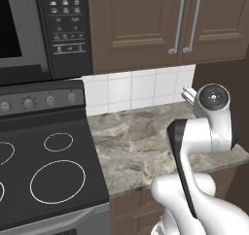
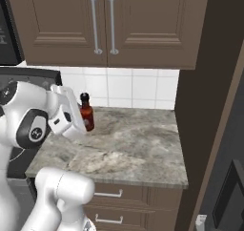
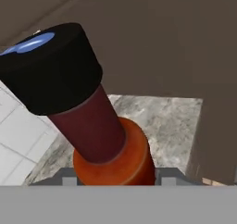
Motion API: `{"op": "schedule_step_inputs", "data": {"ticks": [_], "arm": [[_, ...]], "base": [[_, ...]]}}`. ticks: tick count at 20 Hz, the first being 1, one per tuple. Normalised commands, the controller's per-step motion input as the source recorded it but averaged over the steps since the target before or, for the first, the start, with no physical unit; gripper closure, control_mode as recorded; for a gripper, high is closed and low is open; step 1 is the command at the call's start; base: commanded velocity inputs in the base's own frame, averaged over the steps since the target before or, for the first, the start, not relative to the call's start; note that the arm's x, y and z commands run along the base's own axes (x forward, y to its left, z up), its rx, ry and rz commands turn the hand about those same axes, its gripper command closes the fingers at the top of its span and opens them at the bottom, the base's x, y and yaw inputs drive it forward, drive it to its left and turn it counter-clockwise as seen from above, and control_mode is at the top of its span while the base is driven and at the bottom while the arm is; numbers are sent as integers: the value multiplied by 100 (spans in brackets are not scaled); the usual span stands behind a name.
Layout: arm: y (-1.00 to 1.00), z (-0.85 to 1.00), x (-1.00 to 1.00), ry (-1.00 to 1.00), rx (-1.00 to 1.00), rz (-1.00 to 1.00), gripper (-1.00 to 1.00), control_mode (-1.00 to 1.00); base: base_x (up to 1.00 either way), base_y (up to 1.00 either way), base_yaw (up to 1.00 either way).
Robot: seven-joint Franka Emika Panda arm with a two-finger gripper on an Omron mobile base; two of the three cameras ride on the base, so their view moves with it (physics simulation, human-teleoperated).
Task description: Place the condiment bottle and mustard from the counter to the top shelf of the fridge. If the existing items in the fridge are on the top shelf, move them to other shelves.
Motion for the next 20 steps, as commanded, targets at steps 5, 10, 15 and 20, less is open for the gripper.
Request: {"op": "schedule_step_inputs", "data": {"ticks": [5,10,15,20], "arm": [[52,73,-72,6,-7,31,100,-100],[0,2,-85,-16,0,9,100,-100],[-5,0,-60,-10,0,6,100,100],[0,0,0,0,0,0,100,100]], "base": [[0,0,0],[0,0,0],[-40,-12,5],[-100,-40,13]]}}
